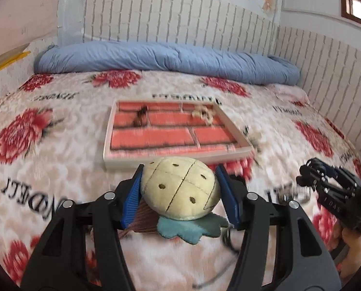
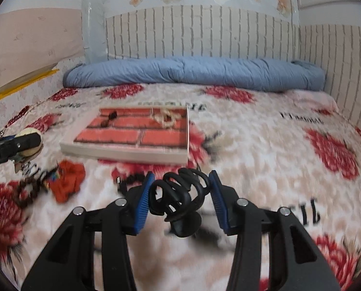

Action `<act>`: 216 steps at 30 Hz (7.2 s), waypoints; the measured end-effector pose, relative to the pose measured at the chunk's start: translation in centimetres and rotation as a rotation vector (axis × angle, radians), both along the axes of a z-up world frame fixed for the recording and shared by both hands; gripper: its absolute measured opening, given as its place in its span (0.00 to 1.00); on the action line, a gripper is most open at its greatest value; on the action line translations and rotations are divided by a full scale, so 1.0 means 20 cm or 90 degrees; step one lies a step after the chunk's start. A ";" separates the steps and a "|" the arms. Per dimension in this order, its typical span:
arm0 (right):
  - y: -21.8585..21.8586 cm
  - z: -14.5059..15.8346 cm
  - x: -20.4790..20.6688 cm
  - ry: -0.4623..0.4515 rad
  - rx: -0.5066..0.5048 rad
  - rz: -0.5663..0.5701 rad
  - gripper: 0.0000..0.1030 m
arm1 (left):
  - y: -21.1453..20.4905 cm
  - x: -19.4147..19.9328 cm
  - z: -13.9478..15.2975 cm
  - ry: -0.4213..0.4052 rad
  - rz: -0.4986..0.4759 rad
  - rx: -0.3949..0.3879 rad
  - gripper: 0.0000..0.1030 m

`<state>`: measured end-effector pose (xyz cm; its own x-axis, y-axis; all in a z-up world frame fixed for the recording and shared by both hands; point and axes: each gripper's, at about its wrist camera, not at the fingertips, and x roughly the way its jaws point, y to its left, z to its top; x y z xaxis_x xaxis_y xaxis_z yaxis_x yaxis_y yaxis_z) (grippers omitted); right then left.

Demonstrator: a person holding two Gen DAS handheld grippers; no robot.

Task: Organize jewelry
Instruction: 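Carry plush with left tool into the tray and open while right tool releases clip there, then withdraw both tools and move left tool toward the wooden bead bracelet, then grasp the wooden bead bracelet with left tool while right tool grasps black braided bracelet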

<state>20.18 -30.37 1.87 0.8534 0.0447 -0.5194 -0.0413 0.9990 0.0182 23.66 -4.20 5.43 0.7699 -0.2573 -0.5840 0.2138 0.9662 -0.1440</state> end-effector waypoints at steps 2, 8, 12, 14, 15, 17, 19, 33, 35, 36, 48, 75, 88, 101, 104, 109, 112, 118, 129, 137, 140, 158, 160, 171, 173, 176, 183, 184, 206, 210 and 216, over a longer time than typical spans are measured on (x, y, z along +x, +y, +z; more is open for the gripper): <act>0.02 0.04 0.08 -0.003 0.006 0.007 0.45 | 0.00 0.08 0.05 -0.002 0.001 -0.008 0.55; 0.10 0.16 0.34 -0.022 0.030 0.017 0.44 | -0.04 0.30 0.20 -0.037 0.007 -0.010 0.55; 0.14 0.19 0.52 -0.031 0.034 0.014 0.44 | -0.06 0.45 0.26 -0.060 0.022 -0.010 0.55; 0.16 0.19 0.62 -0.032 0.037 0.011 0.44 | -0.08 0.55 0.29 -0.062 0.023 0.008 0.56; 0.16 0.19 0.66 -0.030 0.039 0.012 0.44 | -0.09 0.58 0.29 -0.064 0.025 0.015 0.56; 0.18 0.17 0.77 -0.019 0.042 0.014 0.44 | -0.08 0.66 0.29 -0.071 0.047 0.016 0.56; 0.20 0.14 0.86 -0.011 0.032 0.014 0.44 | -0.05 0.75 0.27 -0.056 0.052 -0.005 0.56; 0.31 -0.22 1.29 0.087 -0.007 0.017 0.44 | 0.02 1.12 -0.22 0.071 0.060 0.016 0.56; 0.31 -0.26 1.31 0.093 -0.018 0.017 0.44 | 0.03 1.15 -0.26 0.091 0.057 0.005 0.56; 0.32 -0.27 1.31 0.097 -0.021 0.014 0.44 | 0.03 1.16 -0.28 0.101 0.059 0.006 0.56; 0.28 -0.36 1.37 0.129 -0.018 -0.003 0.45 | -0.01 1.22 -0.42 0.147 0.059 0.036 0.56; 0.27 -0.41 1.39 0.154 -0.016 -0.009 0.46 | -0.04 1.26 -0.53 0.179 0.065 0.061 0.65; 0.25 -0.37 1.35 0.137 0.018 -0.001 0.69 | -0.04 1.22 -0.44 0.140 0.068 0.063 0.82; 0.19 0.01 1.02 0.016 0.012 -0.048 0.83 | 0.09 0.96 -0.04 0.044 0.122 0.058 0.95; 0.23 0.07 0.89 0.000 -0.001 -0.037 0.85 | 0.14 0.86 0.05 0.029 0.123 0.052 0.95; 0.27 0.11 0.67 -0.008 -0.027 -0.025 0.85 | 0.25 0.66 0.12 0.014 0.127 0.079 0.95; 0.27 0.13 0.54 -0.008 -0.034 -0.026 0.85 | 0.31 0.52 0.13 0.007 0.132 0.118 0.95; 0.25 0.15 0.33 -0.010 -0.037 -0.034 0.85 | 0.46 0.29 0.06 0.019 0.149 0.149 0.95; 0.23 -0.04 0.04 0.032 -0.012 -0.034 0.85 | 0.65 -0.05 -0.21 0.078 0.161 0.132 0.95; 0.28 -0.27 -0.08 0.085 -0.008 -0.029 0.85 | 0.71 -0.13 -0.40 0.131 0.164 0.096 0.95; 0.30 -0.33 -0.08 0.108 -0.007 -0.027 0.85 | 0.71 -0.14 -0.48 0.154 0.161 0.094 0.95; 0.34 -0.45 -0.05 0.153 -0.037 -0.031 0.85 | 0.72 -0.09 -0.61 0.194 0.161 0.109 0.95; 0.35 -0.46 -0.04 0.159 -0.044 -0.029 0.85 | 0.72 -0.08 -0.62 0.199 0.160 0.111 0.95; 0.36 -0.51 0.00 0.198 -0.046 -0.017 0.73 | 0.73 -0.06 -0.64 0.219 0.154 0.102 0.95; 0.35 -0.51 0.00 0.202 -0.040 -0.015 0.72 | 0.73 -0.06 -0.65 0.221 0.151 0.108 0.95; 0.35 -0.52 0.01 0.206 -0.033 -0.012 0.71 | 0.72 -0.06 -0.65 0.223 0.149 0.110 0.95; 0.34 -0.52 0.01 0.210 -0.020 -0.008 0.66 | 0.73 -0.06 -0.65 0.223 0.150 0.107 0.95; 0.34 -0.52 0.01 0.210 -0.020 -0.008 0.65 | 0.73 -0.06 -0.65 0.222 0.150 0.106 0.95; 0.35 -0.52 0.01 0.206 -0.011 0.012 0.23 | 0.77 -0.07 -0.61 0.196 0.168 0.086 0.62; 0.34 -0.52 0.00 0.203 -0.010 0.009 0.20 | 0.78 -0.07 -0.61 0.191 0.164 0.088 0.55; 0.34 -0.51 0.00 0.198 -0.011 0.007 0.14 | 0.75 -0.07 -0.60 0.179 0.148 0.101 0.41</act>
